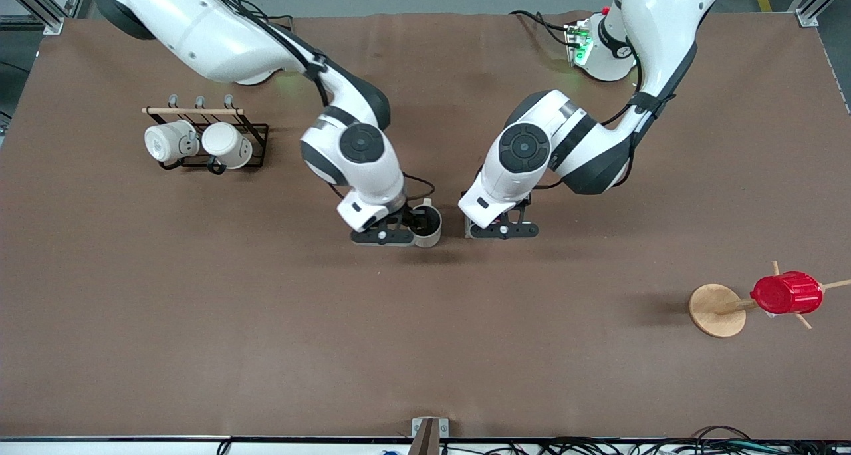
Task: Place cup and milk on table
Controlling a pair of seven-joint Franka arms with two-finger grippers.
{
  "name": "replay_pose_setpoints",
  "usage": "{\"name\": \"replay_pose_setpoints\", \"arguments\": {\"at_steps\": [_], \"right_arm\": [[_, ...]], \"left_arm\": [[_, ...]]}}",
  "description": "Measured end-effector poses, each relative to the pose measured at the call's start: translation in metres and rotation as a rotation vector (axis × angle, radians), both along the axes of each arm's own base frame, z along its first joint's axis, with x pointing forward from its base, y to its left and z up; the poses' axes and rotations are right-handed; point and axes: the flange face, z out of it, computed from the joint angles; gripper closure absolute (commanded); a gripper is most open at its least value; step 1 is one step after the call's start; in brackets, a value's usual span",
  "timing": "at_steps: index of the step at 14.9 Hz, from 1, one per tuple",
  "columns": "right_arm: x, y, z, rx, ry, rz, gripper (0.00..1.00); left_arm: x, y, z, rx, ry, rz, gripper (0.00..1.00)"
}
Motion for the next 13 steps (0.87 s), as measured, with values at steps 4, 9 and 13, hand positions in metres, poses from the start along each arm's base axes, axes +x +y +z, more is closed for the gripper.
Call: {"name": "replay_pose_setpoints", "arguments": {"at_steps": [4, 9, 13], "right_arm": [[0.021, -0.063, 0.094, -0.080, -0.080, -0.058, 0.00], [0.061, -0.226, 0.185, -0.171, -0.111, -0.152, 0.00], [0.057, -0.347, 0.239, -0.180, -0.089, -0.265, 0.00]], "left_arm": [[0.003, -0.008, 0.014, -0.018, -0.023, 0.020, 0.00], [0.004, 0.018, 0.092, 0.029, -0.107, 0.056, 0.00], [0.014, 0.079, 0.151, 0.055, -0.187, 0.101, 0.00]]}}
